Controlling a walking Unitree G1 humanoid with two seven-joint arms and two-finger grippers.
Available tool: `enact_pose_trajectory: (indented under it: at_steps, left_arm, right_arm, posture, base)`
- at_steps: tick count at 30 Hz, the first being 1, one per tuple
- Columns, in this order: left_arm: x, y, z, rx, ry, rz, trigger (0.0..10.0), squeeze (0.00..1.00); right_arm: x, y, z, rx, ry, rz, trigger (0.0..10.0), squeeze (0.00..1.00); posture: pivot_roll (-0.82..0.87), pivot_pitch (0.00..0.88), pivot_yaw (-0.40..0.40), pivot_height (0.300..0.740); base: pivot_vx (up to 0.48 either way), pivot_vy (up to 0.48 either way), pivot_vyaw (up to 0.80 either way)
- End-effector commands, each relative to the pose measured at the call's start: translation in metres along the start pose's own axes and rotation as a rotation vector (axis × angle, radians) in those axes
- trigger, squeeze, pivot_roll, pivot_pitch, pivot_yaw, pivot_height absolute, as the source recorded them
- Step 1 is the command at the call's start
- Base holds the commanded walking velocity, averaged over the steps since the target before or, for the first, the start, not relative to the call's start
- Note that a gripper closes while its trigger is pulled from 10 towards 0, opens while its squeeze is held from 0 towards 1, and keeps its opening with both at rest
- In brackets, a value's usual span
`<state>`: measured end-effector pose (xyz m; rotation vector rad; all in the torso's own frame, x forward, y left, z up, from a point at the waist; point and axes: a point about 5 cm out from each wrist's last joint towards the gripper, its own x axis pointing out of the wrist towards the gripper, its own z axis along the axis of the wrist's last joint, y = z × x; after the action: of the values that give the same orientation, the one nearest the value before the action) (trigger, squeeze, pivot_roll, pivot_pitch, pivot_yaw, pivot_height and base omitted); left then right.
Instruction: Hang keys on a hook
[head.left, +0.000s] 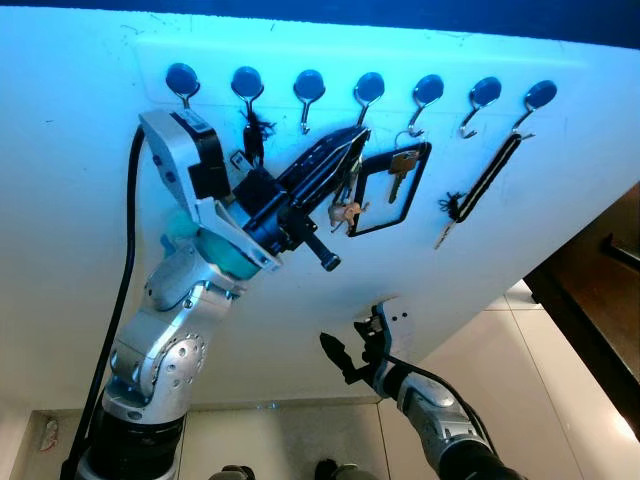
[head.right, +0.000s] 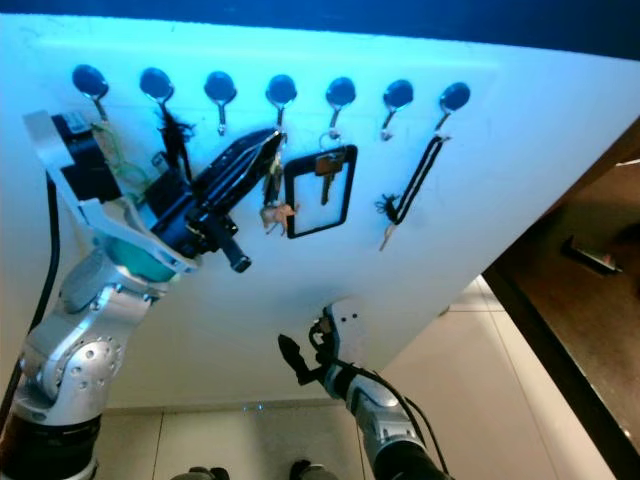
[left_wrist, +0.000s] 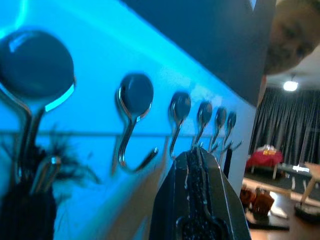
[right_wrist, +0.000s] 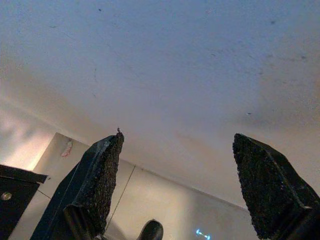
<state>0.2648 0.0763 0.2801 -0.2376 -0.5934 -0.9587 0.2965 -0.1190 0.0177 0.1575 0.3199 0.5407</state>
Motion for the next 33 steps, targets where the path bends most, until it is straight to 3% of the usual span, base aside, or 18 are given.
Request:
enact_pose_trajectory:
  at_steps: [1, 11, 26, 27, 33]
  left_arm:
    - [-0.002, 0.000, -0.012, -0.017, 0.064, 0.016, 10.0, 0.00]
    - [-0.004, 0.008, -0.014, -0.016, 0.078, 0.078, 10.0, 0.00]
    - [-0.018, 0.006, -0.019, 0.001, 0.133, 0.033, 10.0, 0.00]
    - [-0.019, 0.006, -0.017, -0.003, 0.127, 0.028, 10.0, 1.00]
    - [-0.022, 0.007, -0.011, 0.002, 0.107, 0.010, 10.0, 1.00]
  right_arm:
    - [-0.005, -0.002, -0.007, 0.012, 0.016, -0.008, 10.0, 0.00]
    - [-0.005, -0.001, -0.007, 0.014, 0.013, -0.008, 10.0, 0.00]
    - [-0.006, -0.002, -0.008, 0.016, 0.016, -0.011, 10.0, 0.00]
    - [-0.006, -0.002, -0.008, 0.016, 0.015, -0.011, 10.0, 0.00]
    - [-0.005, -0.001, -0.008, 0.017, 0.017, -0.008, 10.0, 0.00]
  posture:
    - [0.09, 0.101, 0.000, 0.740]
    - [0.09, 0.112, 0.004, 0.740]
    - [0.09, 0.118, 0.002, 0.740]
    - [0.09, 0.118, 0.003, 0.740]
    - [0.09, 0.119, 0.001, 0.740]
  base:
    - [0.000, 0.000, 0.00]
    - [0.000, 0.000, 0.00]
    - [0.000, 0.000, 0.00]
    - [0.000, 0.000, 0.00]
    - [0.000, 0.000, 0.00]
